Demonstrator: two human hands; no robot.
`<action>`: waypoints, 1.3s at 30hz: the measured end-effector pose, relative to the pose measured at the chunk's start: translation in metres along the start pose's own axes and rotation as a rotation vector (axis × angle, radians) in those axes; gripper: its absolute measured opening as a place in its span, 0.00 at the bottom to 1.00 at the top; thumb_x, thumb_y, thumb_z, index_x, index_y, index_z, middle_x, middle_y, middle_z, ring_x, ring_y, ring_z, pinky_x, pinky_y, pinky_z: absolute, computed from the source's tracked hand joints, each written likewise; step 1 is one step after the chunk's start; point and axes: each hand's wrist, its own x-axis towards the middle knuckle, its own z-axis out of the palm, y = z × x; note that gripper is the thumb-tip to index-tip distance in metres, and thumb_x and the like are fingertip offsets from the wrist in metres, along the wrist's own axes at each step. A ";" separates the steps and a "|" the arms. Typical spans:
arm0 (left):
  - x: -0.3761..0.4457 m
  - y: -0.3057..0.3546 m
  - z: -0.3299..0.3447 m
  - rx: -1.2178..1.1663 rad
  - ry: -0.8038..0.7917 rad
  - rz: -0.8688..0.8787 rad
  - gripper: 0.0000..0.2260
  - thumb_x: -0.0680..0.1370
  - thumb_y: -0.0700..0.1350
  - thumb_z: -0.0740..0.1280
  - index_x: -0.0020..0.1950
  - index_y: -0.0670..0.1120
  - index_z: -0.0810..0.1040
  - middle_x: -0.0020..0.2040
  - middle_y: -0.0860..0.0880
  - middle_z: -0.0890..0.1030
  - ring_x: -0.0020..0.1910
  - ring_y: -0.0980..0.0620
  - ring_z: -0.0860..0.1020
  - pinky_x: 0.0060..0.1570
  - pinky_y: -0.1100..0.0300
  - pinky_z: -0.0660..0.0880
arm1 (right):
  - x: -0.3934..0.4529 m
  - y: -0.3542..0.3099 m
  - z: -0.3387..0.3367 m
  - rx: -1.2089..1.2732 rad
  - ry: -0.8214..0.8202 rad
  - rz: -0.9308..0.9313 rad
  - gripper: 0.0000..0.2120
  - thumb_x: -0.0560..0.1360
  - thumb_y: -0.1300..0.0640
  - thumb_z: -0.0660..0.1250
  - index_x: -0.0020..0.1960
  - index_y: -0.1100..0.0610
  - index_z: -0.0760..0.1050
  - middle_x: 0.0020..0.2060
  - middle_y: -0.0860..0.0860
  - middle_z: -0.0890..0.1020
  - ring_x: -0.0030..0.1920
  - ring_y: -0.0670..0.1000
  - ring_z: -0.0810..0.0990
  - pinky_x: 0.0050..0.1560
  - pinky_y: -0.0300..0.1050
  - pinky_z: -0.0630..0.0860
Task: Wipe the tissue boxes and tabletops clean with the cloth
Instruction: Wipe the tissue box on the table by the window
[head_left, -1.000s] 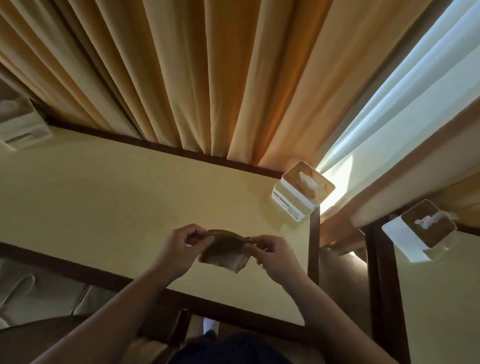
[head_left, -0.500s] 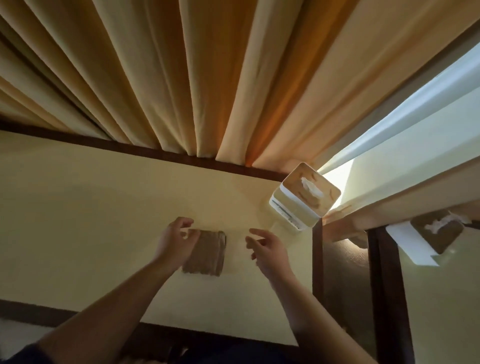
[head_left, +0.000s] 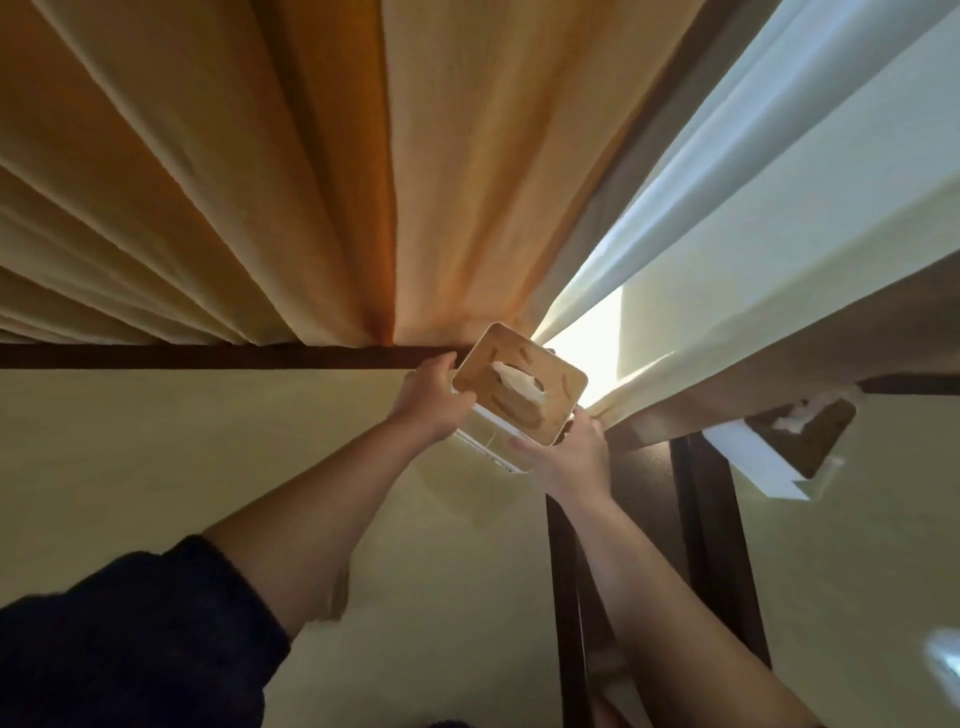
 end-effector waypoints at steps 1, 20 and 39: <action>0.003 0.005 0.003 -0.004 0.001 -0.006 0.23 0.77 0.46 0.69 0.72 0.50 0.77 0.66 0.48 0.81 0.66 0.45 0.78 0.57 0.57 0.73 | 0.000 0.002 0.001 0.004 0.002 -0.024 0.42 0.62 0.35 0.82 0.71 0.48 0.73 0.58 0.47 0.75 0.62 0.53 0.78 0.59 0.55 0.83; -0.201 -0.152 0.005 -0.097 -0.125 -0.018 0.23 0.77 0.41 0.71 0.69 0.59 0.76 0.62 0.62 0.80 0.64 0.59 0.77 0.69 0.55 0.74 | -0.149 0.077 -0.002 -0.169 -0.260 -0.293 0.35 0.69 0.46 0.83 0.72 0.38 0.73 0.52 0.35 0.76 0.53 0.40 0.76 0.51 0.35 0.78; -0.146 -0.257 -0.045 -0.059 0.168 -0.379 0.24 0.77 0.46 0.72 0.72 0.42 0.74 0.66 0.38 0.75 0.65 0.38 0.76 0.63 0.51 0.73 | -0.241 -0.039 0.111 -0.293 -0.464 -0.495 0.27 0.79 0.48 0.73 0.77 0.47 0.71 0.64 0.46 0.79 0.56 0.48 0.80 0.55 0.39 0.74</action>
